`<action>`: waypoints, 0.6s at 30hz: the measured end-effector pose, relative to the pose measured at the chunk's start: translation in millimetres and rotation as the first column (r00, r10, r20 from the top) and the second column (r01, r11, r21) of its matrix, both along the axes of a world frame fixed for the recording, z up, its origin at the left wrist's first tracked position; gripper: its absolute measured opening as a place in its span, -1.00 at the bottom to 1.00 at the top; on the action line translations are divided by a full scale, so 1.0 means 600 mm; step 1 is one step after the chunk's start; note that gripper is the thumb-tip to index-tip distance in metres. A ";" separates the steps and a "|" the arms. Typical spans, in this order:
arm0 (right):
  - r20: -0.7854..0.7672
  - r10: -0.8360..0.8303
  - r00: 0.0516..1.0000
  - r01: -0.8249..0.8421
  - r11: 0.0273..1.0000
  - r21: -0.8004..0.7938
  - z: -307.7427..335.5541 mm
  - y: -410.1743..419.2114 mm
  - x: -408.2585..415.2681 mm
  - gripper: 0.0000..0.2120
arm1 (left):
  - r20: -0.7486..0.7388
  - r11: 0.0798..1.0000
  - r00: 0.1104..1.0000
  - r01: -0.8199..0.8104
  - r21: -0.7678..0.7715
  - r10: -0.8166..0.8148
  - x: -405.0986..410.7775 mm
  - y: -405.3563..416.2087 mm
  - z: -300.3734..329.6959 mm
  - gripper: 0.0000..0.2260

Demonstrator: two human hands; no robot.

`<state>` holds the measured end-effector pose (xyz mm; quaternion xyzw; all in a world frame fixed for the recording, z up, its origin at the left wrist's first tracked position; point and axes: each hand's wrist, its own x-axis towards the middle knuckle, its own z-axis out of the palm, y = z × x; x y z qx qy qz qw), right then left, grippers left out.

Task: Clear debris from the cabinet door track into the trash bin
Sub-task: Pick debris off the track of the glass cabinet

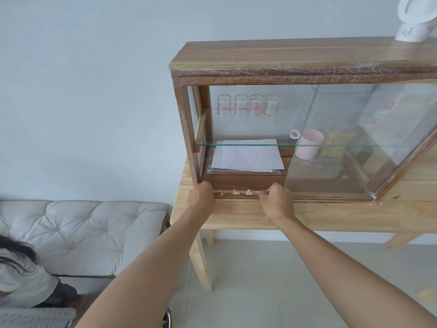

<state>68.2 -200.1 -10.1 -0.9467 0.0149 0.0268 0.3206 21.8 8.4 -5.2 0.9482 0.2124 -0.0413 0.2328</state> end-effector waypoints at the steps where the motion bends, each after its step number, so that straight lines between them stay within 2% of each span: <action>1: -0.006 -0.001 1.000 0.001 1.000 0.017 0.000 -0.001 0.001 -0.75 | -0.005 1.000 1.000 0.006 0.011 -0.006 -0.001 -0.001 0.001 -0.91; 4: 0.010 0.010 1.000 -0.011 0.997 0.071 -0.002 -0.006 -0.002 -0.76 | 0.046 1.000 0.999 0.013 -0.011 -0.013 -0.005 0.006 -0.007 -0.94; 5: 0.024 0.020 0.999 -0.023 0.995 0.096 -0.003 -0.005 -0.006 -0.77 | 0.078 0.999 0.997 0.006 -0.042 -0.003 -0.009 0.009 -0.013 -0.88; 7: 0.056 0.044 0.997 -0.051 0.989 0.137 -0.005 -0.002 -0.019 -0.78 | 0.140 0.992 0.990 -0.006 -0.128 0.025 -0.024 0.017 -0.027 -0.82; 13: 0.162 0.129 0.978 -0.161 0.966 0.202 -0.017 0.052 -0.081 -0.81 | 0.285 0.930 0.952 -0.001 -0.368 0.114 -0.103 0.053 -0.054 -0.84; 18: 0.158 0.267 0.951 -0.301 0.920 0.252 -0.028 0.131 -0.148 -0.84 | 0.318 0.911 0.927 -0.057 -0.408 0.200 -0.186 0.106 -0.054 -0.81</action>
